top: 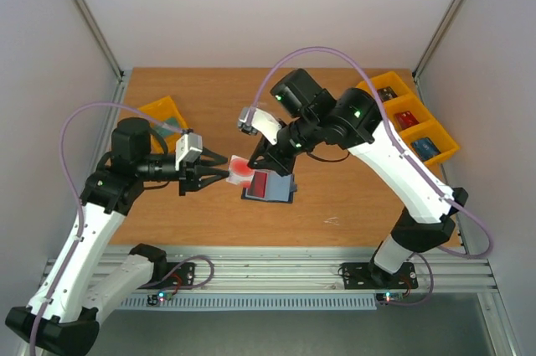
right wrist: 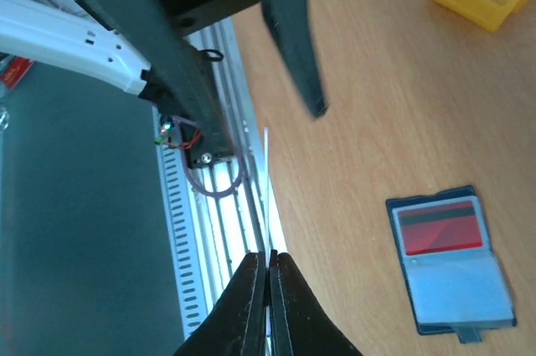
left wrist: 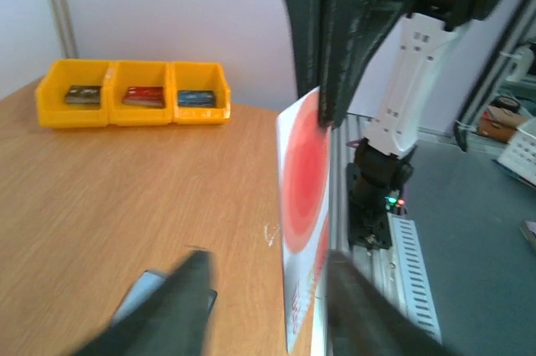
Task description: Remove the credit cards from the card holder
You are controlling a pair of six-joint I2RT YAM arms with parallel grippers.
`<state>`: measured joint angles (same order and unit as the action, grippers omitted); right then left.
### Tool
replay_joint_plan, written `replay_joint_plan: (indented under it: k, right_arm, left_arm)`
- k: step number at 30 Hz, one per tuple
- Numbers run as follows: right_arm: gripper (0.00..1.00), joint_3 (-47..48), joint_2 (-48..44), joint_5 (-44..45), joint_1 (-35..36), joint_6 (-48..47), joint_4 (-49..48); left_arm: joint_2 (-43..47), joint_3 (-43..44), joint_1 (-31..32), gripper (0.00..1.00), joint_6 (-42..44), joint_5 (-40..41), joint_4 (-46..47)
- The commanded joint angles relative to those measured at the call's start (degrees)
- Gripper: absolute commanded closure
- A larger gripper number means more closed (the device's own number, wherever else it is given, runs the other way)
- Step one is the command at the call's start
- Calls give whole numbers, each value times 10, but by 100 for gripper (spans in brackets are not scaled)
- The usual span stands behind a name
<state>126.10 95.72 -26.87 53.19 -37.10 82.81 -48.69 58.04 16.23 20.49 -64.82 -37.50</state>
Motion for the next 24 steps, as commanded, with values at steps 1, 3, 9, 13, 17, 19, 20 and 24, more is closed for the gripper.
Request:
replay_joint_plan:
  k: [1,3,9,13,17,19,20,24]
  right_arm:
    - [99,-50,-58,19,-39,34,-56]
    - [99,-90,-87,11,-79,65,-89]
    - [99,-219,-171,19,-249,210,-197]
    - [99,-262,-188,20,-317,284,-243]
    - [99,-314,-208,61,-368,360,-308]
    - [99,-342,-216,73,-400,404,-341]
    - [99,-360,-219,77,-417,425,-358]
    - [99,-403,-212,80,-483,491,-426]
  left_arm:
    - [21,-33,2,6,-110,96,137]
    - [28,-50,2,1,-170,143,178]
    - [47,-122,0,1,-305,374,237]
    - [62,-166,-5,1,-350,488,243]
    - [84,-211,-16,1,-374,572,235]
    - [91,-235,-24,1,-384,592,240]
    - [95,-244,-29,1,-393,598,242]
    - [97,-270,-51,1,-416,613,260]
